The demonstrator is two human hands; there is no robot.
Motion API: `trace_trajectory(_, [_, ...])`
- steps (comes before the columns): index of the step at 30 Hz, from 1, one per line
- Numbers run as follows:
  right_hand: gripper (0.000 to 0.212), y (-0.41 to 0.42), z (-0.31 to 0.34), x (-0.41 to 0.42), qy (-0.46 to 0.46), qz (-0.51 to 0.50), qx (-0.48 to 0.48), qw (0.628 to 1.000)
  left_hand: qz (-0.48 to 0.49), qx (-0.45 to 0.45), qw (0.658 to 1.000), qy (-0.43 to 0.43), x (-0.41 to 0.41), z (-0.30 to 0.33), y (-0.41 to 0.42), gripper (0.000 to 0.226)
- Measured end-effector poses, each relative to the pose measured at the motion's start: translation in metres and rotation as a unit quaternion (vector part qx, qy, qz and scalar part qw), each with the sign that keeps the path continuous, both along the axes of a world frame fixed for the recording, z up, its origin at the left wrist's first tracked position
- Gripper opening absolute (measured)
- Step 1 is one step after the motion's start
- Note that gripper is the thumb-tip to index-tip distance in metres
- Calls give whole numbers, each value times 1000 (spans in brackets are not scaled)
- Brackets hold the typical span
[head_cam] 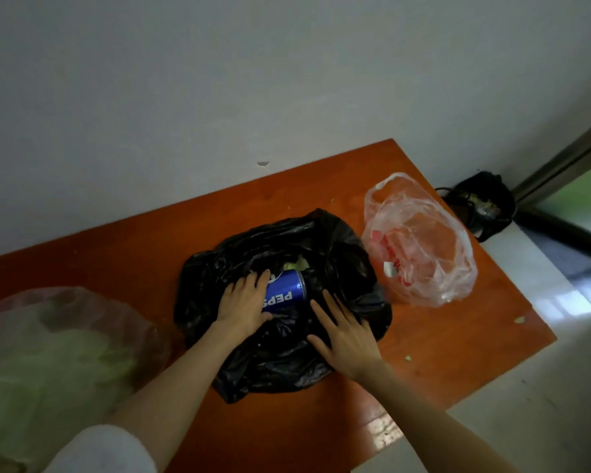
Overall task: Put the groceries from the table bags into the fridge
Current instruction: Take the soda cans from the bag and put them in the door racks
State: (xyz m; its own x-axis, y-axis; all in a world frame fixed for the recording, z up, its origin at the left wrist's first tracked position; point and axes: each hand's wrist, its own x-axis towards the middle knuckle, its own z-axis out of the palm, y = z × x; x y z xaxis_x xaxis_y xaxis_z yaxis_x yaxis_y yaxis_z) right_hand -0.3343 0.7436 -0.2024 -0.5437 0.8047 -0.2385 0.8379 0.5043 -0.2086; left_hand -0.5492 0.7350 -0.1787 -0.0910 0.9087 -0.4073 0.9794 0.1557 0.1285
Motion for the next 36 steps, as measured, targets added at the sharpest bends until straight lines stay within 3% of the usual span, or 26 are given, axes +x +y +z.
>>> trace_trajectory(4, [65,-2,-2,0,45,-13,0,999,-5,22,1000,-12,-1,-1,5,80])
trace_trajectory(12, [66,8,29,-16,224,-49,10,973,111,55,978,-168,-14,37,6,74])
trace_trajectory(15, [51,11,56,-30,347,-135,-67,926,211,126,916,-318,-19,61,7,58])
trace_trajectory(18, [46,21,98,-40,462,-223,-189,837,229,180,855,-428,-15,90,11,56])
trace_trajectory(21, [55,29,143,-39,564,-220,-265,751,185,217,826,-486,3,124,12,65])
trace_trajectory(23, [49,28,168,-28,599,-194,-259,733,139,223,832,-488,21,142,8,73])
trace_trajectory(26, [38,17,186,5,620,-203,-229,723,71,226,858,-456,55,161,2,82])
trace_trajectory(30, [47,-15,202,78,621,-244,-166,726,-25,209,873,-440,124,182,-11,76])
trace_trajectory(33, [47,-51,221,149,619,-284,-82,728,-134,159,881,-425,190,198,-20,80])
trace_trajectory(36, [57,-92,239,228,597,-332,6,731,-229,170,878,-384,264,218,-34,87])
